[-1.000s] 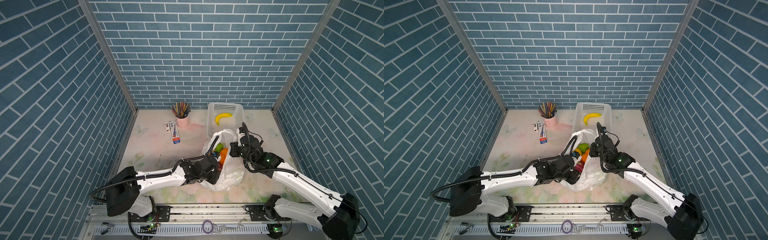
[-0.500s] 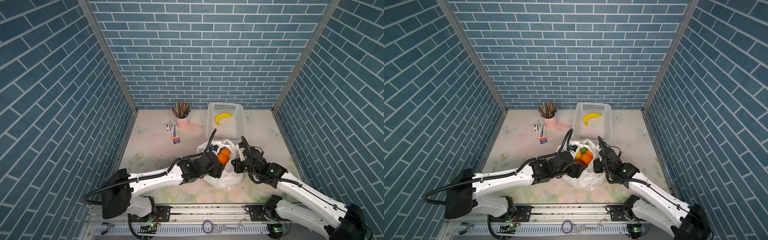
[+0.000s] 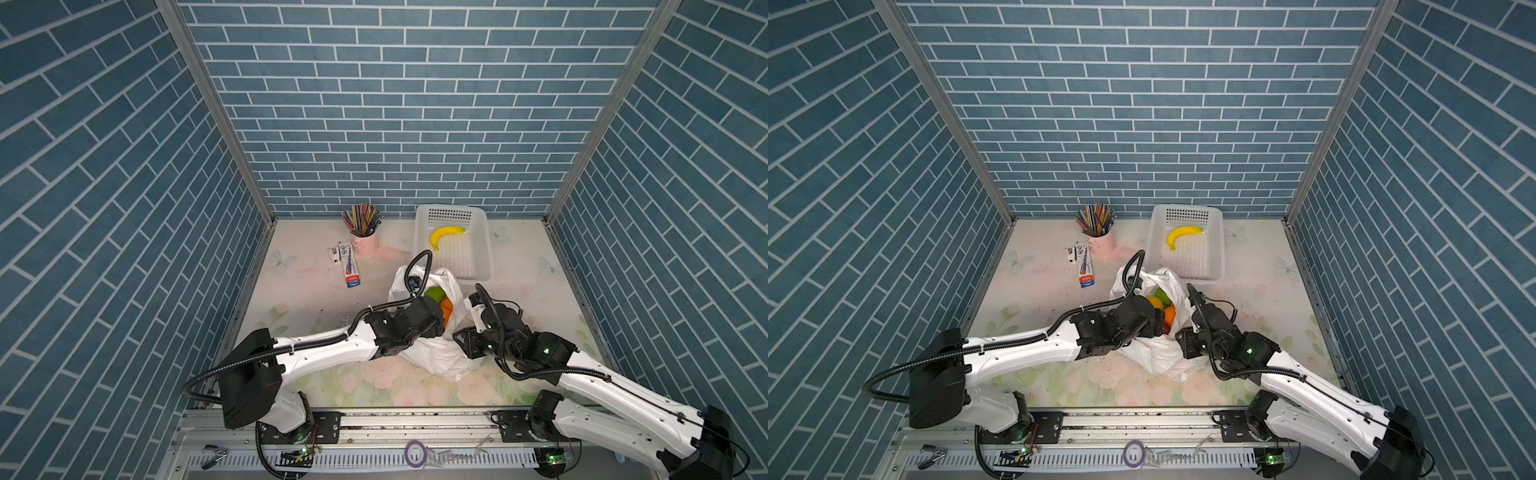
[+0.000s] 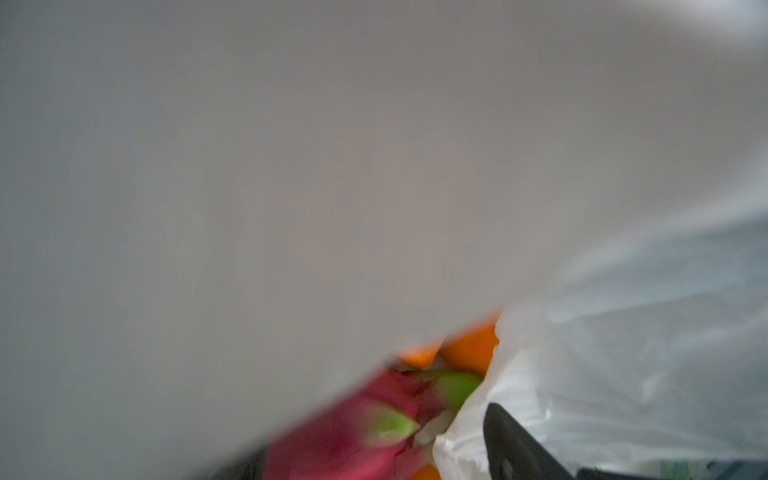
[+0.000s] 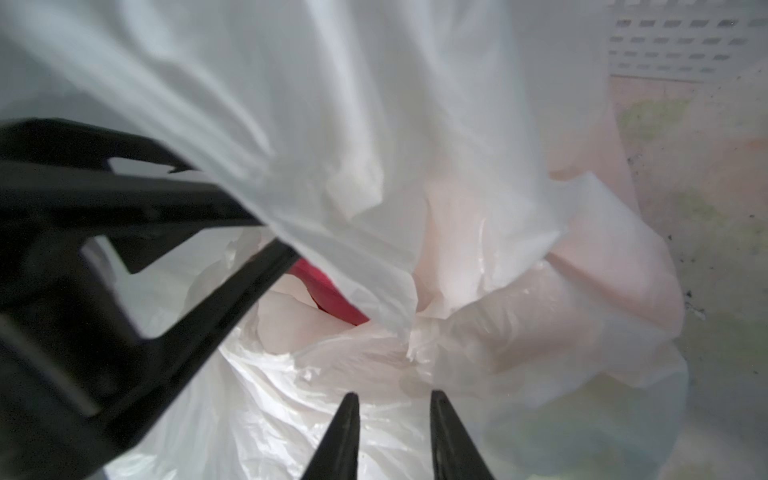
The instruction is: Untie the knot of the plastic bag and take out the fruit
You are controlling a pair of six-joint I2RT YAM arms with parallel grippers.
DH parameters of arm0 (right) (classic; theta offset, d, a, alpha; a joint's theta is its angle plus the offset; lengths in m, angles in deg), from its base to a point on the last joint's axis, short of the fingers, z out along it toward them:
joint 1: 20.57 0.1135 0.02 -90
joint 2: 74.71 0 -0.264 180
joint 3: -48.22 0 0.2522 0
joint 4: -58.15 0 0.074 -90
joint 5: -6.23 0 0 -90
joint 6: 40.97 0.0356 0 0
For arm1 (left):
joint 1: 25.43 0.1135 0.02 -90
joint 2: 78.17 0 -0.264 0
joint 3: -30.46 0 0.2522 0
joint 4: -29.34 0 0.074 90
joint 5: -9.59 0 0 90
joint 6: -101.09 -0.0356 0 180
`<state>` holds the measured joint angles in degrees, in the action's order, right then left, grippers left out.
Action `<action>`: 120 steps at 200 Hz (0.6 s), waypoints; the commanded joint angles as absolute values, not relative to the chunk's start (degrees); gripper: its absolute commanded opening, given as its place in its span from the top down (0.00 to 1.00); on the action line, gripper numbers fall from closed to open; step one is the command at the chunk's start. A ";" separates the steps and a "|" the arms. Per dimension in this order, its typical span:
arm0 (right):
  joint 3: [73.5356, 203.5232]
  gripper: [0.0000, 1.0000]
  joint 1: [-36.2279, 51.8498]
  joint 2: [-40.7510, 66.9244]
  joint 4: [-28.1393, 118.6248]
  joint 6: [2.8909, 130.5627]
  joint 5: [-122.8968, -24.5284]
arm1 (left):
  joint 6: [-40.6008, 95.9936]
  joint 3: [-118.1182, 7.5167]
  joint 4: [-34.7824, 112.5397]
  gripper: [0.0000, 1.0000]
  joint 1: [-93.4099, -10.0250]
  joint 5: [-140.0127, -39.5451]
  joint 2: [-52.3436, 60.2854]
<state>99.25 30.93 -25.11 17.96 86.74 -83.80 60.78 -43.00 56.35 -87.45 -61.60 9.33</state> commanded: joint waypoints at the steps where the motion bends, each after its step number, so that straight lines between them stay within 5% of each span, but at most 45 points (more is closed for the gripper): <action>1: 101.62 0.67 31.27 -26.28 18.90 88.41 -86.03 | 63.77 -47.06 58.92 0.19 -86.96 -56.39 12.91; 120: 105.04 0.51 31.24 -26.72 19.96 86.42 -84.86 | 55.30 -55.18 62.50 0.19 -80.12 -59.85 26.64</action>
<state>103.60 30.98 -25.98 19.57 86.44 -84.78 57.33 -53.21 60.92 -80.93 -58.39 24.26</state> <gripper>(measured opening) 0.474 0.814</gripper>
